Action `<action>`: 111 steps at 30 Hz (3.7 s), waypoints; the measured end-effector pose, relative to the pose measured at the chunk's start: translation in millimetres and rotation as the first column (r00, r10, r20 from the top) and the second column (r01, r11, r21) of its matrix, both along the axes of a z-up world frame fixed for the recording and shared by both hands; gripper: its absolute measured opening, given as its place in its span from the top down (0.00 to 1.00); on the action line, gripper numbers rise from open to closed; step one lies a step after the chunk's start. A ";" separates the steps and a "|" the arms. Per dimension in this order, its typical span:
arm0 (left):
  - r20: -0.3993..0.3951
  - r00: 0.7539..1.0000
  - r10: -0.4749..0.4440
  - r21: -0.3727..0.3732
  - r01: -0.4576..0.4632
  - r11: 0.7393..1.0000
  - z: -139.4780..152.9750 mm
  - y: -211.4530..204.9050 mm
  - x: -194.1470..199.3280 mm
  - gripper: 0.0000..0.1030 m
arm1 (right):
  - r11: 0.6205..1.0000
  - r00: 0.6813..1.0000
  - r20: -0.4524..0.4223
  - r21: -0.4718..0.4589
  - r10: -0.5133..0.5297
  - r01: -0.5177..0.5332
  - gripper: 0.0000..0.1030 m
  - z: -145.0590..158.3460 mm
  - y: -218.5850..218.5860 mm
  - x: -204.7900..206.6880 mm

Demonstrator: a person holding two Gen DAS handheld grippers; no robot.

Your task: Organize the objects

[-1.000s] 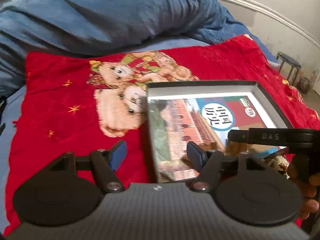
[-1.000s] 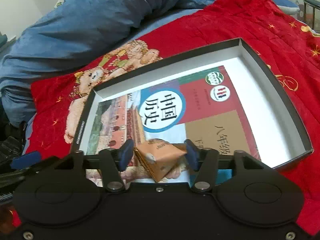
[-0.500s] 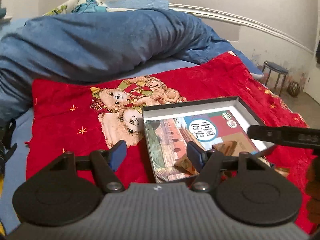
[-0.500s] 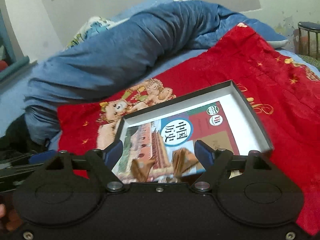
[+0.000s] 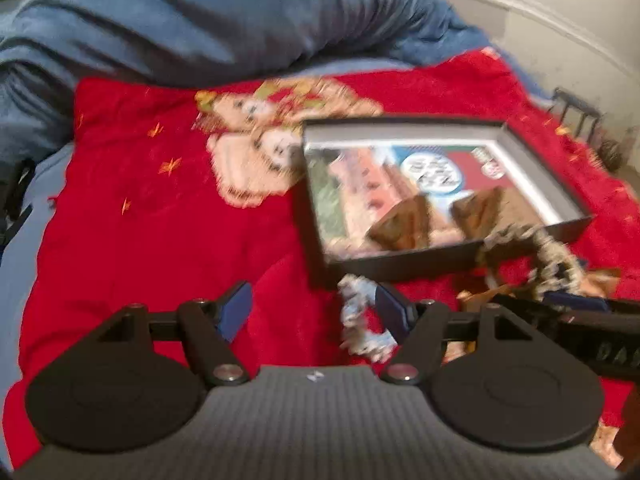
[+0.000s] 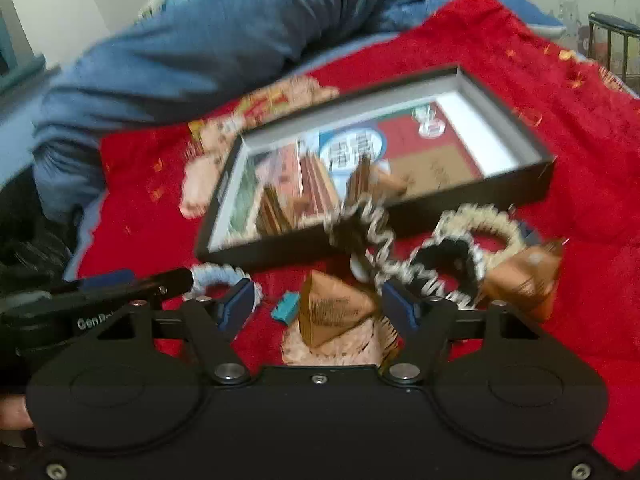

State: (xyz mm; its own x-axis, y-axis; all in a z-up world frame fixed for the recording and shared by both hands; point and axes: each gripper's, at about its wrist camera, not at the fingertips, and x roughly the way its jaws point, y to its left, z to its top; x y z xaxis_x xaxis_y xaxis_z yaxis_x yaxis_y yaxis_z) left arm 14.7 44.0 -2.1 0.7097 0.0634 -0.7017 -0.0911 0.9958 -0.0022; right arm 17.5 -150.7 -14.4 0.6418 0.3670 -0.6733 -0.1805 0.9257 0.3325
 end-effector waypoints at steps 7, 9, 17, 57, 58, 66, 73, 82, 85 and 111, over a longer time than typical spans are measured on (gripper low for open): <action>-0.059 0.998 0.001 -0.041 -0.003 0.999 -16.9 4.5 6.7 0.31 | 0.999 0.999 -0.043 -0.027 0.016 -0.017 0.37 -16.1 15.5 8.6; -0.070 0.998 0.002 -0.035 -0.005 0.999 -19.1 1.9 9.7 0.32 | 1.000 0.998 -0.058 -0.029 0.006 -0.007 0.37 -20.3 15.0 9.1; -0.095 0.995 -0.024 -0.061 0.018 0.998 -28.7 -0.4 17.7 0.43 | 0.997 0.998 -0.063 -0.076 0.007 -0.012 0.38 -31.0 21.7 17.8; 0.002 1.000 0.005 -0.057 -0.005 0.998 -7.2 -6.2 2.5 0.87 | 0.997 0.986 -0.154 0.051 0.071 -0.063 0.62 -11.4 17.5 -7.0; 0.011 1.000 0.003 -0.036 -0.003 0.999 -6.1 -8.2 2.1 0.87 | 0.996 0.987 -0.142 0.054 0.077 -0.070 0.62 -9.4 17.4 -6.4; 0.013 0.999 0.037 -0.014 -0.037 0.999 -4.8 -4.8 4.1 0.86 | 0.986 0.983 -0.136 0.123 0.126 -0.110 0.62 -8.4 22.8 5.1; 0.042 0.997 0.057 -0.021 -0.056 0.998 3.4 5.9 2.8 0.85 | 0.985 0.987 -0.071 0.108 0.142 -0.134 0.62 -2.3 34.0 4.4; 0.111 0.990 0.089 -0.042 -0.085 0.995 22.1 22.1 1.3 0.86 | 0.980 0.993 -0.052 0.171 0.109 -0.098 0.62 7.5 23.3 18.3; 0.145 0.986 0.082 -0.057 -0.075 0.996 27.6 21.9 -1.2 0.86 | 0.979 0.994 0.011 0.172 0.107 -0.108 0.62 18.0 20.8 23.0; 0.462 0.883 -0.084 -0.045 0.118 0.992 96.7 -19.5 22.9 0.86 | 0.895 0.990 0.137 0.446 -0.043 -0.023 0.62 61.7 -75.5 91.5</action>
State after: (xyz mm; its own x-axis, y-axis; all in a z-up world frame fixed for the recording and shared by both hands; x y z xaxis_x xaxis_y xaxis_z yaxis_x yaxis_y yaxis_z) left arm 37.6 24.5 94.6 0.9530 -0.0630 -0.2963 0.0380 0.9953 -0.0891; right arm 109.0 -226.2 47.3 0.7219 0.6005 -0.3440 -0.2472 0.6880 0.6823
